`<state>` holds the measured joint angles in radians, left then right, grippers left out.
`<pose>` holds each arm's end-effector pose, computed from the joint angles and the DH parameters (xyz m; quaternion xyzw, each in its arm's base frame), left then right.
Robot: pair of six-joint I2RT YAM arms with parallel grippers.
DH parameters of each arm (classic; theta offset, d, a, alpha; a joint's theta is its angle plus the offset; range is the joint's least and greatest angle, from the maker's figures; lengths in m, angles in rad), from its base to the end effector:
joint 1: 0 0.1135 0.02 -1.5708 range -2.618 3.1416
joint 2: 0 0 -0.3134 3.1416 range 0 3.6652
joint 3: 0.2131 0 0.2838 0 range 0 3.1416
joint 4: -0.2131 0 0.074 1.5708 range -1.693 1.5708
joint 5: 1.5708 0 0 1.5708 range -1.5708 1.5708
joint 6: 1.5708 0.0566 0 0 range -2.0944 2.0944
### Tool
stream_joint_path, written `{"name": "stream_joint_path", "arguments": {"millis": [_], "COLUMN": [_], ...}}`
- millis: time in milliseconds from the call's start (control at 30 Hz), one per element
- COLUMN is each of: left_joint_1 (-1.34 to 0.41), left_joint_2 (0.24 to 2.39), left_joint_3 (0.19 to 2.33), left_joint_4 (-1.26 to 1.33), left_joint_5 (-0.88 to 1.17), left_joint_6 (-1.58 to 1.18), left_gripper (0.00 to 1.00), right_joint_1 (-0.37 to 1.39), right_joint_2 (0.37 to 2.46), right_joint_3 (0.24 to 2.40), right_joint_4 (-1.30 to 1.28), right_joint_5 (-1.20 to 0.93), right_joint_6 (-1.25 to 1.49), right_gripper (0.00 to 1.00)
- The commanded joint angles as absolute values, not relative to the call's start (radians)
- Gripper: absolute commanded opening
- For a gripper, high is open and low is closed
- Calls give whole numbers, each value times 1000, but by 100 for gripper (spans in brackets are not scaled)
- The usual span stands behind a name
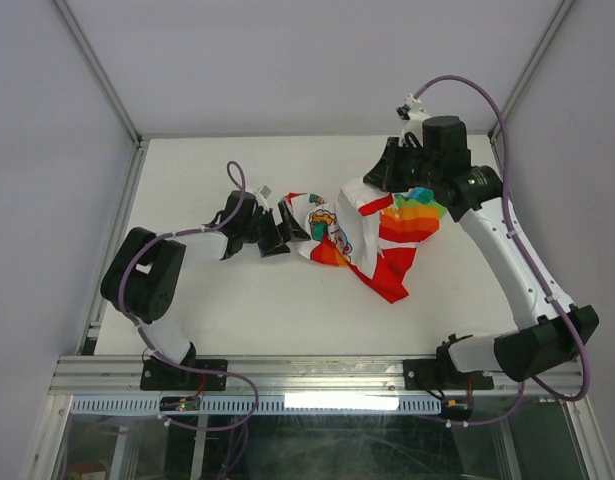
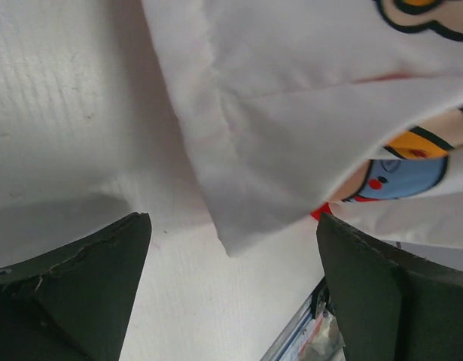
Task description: Zip up the jacket
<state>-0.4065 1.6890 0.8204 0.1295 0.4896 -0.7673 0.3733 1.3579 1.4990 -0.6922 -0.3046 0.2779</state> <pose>0.3326 -0.1722 0.1682 -0.0629 0.8907 -0.4016 0.2036 0.3002 0.1358 0.4512 -0.1151 0.8582 0.2798 0.4147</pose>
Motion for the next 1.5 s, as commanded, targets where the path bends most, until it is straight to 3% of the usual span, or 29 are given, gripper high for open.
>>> {"name": "stream_joint_path", "arguments": {"millis": [0,167,400,433,733,900,1067,1233,1467], "left_joint_1": [-434,-456,-360,-338,-133,-106,-105,-108,-193], "left_joint_2": [1782,1860,1775,1755,1580,1496,1375,1231,1040], "left_joint_3": [890,912,1003,1038,1490,1752,1882,1734,1304], "left_joint_4": [262,388,378,343,-75,-223,-300,-321,-306], "left_joint_5": [501,549,577,577,450,318,254,379,608], "left_joint_6": [-777,-799,-742,-716,-458,-300,-168,-137,-262], "left_gripper": [93,76,4,0,0,0,0,0,0], "right_joint_1": [379,379,377,375,338,328,324,319,313], "right_joint_2": [1291,1294,1336,1351,1558,1626,1582,1499,1357], "right_joint_3": [1496,1522,1611,1641,2021,2237,2211,2015,1547], "right_joint_4": [-649,-666,-653,-653,-629,-556,-387,-303,-260], "right_joint_5": [-328,-308,-212,-191,-85,-67,-69,-85,-30], "right_joint_6": [268,244,127,106,5,-16,-42,-80,-88], "right_gripper": [0,0,0,0,0,0,0,0,0]}}
